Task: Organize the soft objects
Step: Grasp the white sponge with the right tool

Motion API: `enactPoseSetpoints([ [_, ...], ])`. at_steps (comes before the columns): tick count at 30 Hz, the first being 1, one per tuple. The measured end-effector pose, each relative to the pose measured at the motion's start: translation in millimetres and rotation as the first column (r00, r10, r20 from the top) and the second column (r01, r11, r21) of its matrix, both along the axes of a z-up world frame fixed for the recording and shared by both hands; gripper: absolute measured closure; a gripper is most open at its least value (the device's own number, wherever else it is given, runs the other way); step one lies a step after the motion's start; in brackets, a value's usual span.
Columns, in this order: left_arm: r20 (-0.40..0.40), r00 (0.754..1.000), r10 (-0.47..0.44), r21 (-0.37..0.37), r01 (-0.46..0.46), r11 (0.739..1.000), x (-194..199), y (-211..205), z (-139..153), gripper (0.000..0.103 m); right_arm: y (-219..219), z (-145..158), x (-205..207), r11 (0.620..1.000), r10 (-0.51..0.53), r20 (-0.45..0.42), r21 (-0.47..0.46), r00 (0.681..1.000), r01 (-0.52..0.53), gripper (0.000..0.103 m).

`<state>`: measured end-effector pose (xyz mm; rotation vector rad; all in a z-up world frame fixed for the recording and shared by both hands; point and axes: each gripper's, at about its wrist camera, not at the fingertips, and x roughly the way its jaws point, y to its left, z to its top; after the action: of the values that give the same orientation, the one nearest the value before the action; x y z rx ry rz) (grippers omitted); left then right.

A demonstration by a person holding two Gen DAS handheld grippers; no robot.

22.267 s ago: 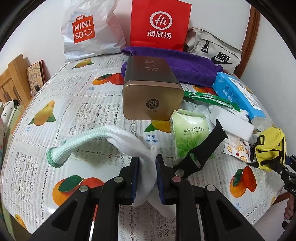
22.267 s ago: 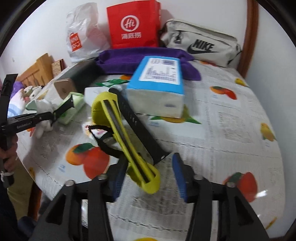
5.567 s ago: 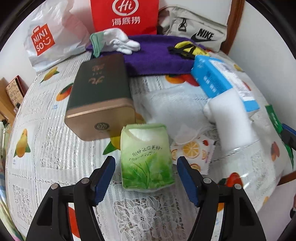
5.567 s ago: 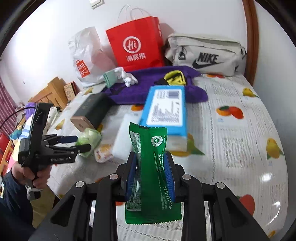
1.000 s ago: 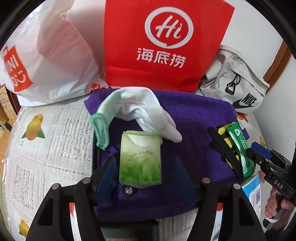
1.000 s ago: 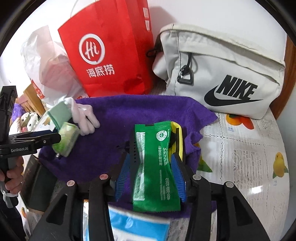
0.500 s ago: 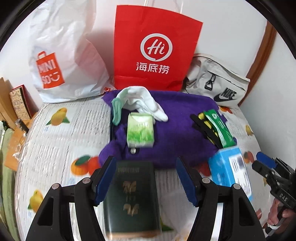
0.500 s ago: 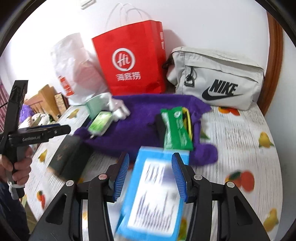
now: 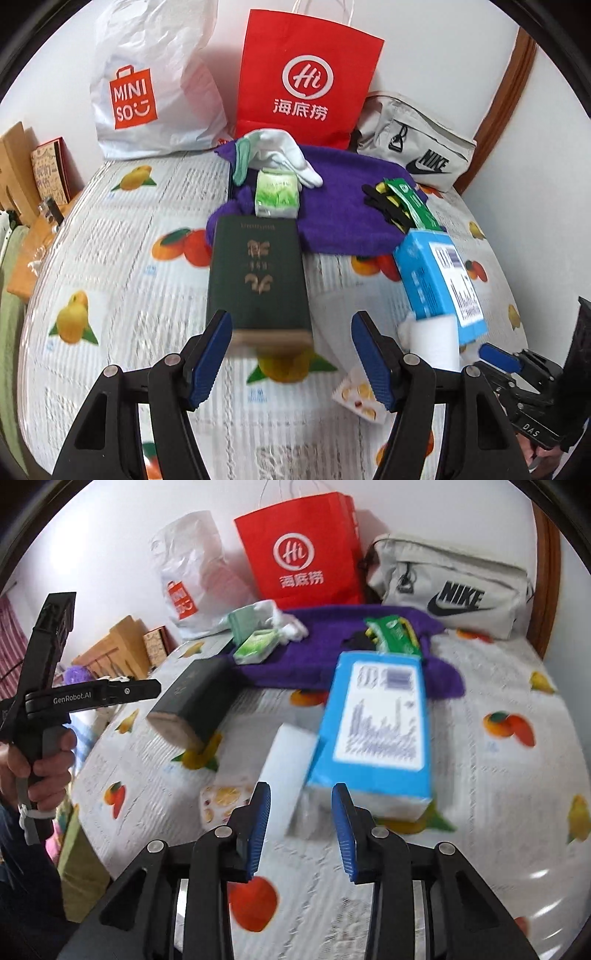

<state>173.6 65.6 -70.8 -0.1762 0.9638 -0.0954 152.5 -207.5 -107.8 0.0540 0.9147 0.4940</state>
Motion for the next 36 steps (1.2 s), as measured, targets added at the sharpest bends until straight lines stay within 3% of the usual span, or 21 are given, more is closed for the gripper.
enactPoseSetpoints([
  [18, -0.067, 0.998, 0.017, -0.055, -0.021, 0.998, -36.2, 13.0, -41.8, 0.038, 51.5, -29.3, 3.9, 0.996, 0.063, -0.029, -0.069, 0.998, -0.065, 0.066],
  [22, -0.077, 0.997, 0.021, -0.060, -0.026, 0.998, -39.8, 14.4, -46.0, 0.038, 52.9, -33.3, 4.0, 0.997, 0.065, -0.027, -0.050, 0.997, -0.067, 0.085],
  [36, -0.085, 0.996, 0.001, -0.068, -0.006, 0.998, -48.2, 9.7, -53.0, 0.038, 20.0, -9.6, -45.0, 0.995, 0.098, -0.002, -0.034, 0.995, -0.098, 0.096],
])
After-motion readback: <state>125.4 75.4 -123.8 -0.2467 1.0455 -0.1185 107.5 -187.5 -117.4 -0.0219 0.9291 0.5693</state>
